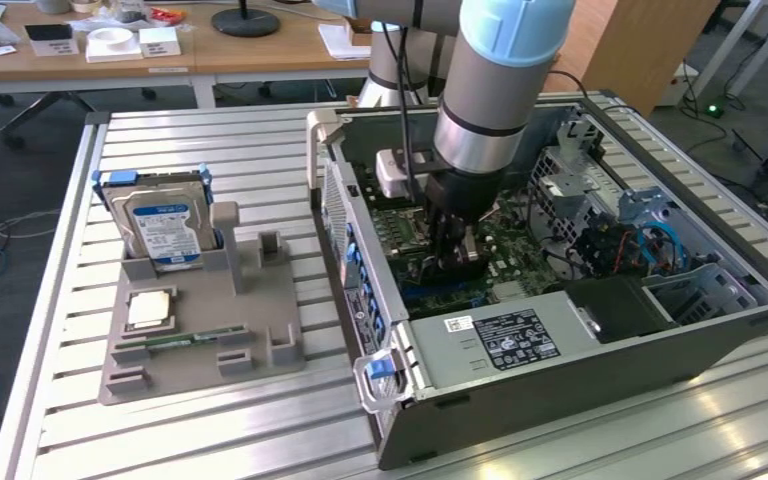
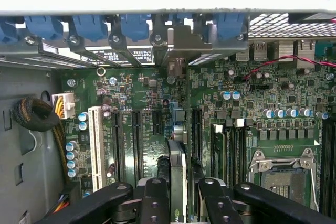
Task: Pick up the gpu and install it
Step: 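Insert the gpu into the slot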
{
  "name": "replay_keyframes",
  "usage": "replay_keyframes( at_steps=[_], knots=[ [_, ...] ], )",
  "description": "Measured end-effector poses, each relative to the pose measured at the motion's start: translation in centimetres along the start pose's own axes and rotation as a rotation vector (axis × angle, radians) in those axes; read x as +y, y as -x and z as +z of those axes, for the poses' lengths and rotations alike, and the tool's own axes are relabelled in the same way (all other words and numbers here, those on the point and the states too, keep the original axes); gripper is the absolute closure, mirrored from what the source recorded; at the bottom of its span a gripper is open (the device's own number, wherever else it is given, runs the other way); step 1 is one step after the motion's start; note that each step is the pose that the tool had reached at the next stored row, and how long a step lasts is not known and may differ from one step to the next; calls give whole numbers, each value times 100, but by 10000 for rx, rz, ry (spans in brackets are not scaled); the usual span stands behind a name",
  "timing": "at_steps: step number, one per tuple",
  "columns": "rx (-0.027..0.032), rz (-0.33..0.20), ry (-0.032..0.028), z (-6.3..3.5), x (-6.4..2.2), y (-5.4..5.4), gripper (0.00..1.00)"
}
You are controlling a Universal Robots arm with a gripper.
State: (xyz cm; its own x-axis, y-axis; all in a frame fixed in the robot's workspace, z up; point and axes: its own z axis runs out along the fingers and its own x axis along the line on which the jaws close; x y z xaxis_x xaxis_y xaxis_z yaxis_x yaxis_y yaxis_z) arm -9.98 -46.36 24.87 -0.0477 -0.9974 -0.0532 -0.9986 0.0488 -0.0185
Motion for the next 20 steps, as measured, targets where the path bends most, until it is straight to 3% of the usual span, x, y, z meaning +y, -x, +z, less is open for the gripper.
replay_keyframes(
  at_steps=[5, 20],
  knots=[
    [-41, 1, 1, -1, 2, -23, 74],
    [-86, 0, 2, 19, 1, -40, 74]
  ],
)
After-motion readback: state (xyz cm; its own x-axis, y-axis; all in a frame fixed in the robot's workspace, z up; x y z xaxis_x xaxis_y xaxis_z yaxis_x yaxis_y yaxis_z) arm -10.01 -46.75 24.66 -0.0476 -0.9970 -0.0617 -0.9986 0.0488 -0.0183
